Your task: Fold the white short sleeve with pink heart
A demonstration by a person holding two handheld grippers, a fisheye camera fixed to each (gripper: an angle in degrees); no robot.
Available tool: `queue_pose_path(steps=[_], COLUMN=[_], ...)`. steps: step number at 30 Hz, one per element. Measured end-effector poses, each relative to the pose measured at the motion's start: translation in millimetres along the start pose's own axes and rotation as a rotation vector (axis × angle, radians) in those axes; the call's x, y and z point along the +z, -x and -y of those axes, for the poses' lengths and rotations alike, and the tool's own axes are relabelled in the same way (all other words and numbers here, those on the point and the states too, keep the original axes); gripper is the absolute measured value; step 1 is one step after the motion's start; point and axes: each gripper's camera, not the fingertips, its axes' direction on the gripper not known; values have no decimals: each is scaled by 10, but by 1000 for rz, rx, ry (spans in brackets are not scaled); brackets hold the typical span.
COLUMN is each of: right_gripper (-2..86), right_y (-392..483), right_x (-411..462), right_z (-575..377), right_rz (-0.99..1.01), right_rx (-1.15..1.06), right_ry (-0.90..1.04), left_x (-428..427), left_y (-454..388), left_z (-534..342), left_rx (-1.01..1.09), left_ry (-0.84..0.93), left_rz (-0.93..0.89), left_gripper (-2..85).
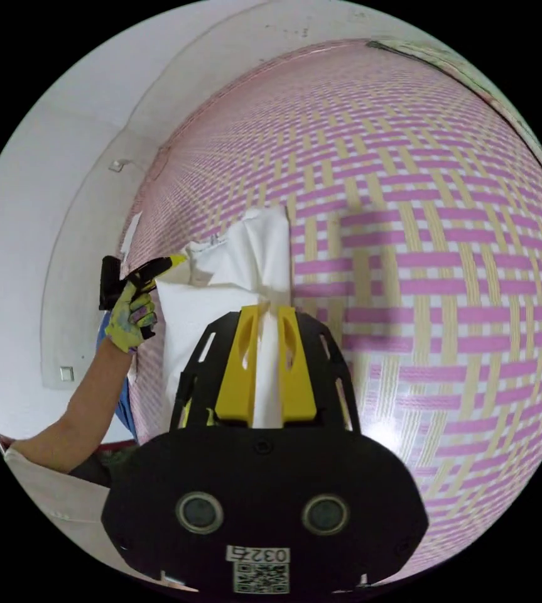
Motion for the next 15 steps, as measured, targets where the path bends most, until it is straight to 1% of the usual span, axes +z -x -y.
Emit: queue_pose_path(steps=[3,5,6,8,10,12,14,15], right_gripper=[71,86,88,95,94,78,5,2], right_y=[-71,-79,-81,-28,94,207,335,377], right_x=[-144,-260,-263,-159,-42,82,129,112], right_z=[-311,-629,-702,-919,-1009,-1034,-1047,-1053], right_rz=[13,37,60,163,159,109,154,149], right_rx=[46,66,69,54,16,-22,-85,-99], right_ry=[-79,-134,-132,-69,-17,31,45,45], left_x=[-221,-341,-345,-246,-136,-62,-35,-40], left_y=[-8,-130,-159,-210,-224,-242,-241,-246], left_z=[-184,-345,-373,-414,-418,-427,-450,-460], left_rx=[10,113,133,166,180,174,141,153], left_ry=[-103,-132,-125,-41,14,30,19,13], left_rz=[22,15,22,60,55,94,215,216], left_gripper=[-9,-9,-9,-9,-9,-9,-9,-9])
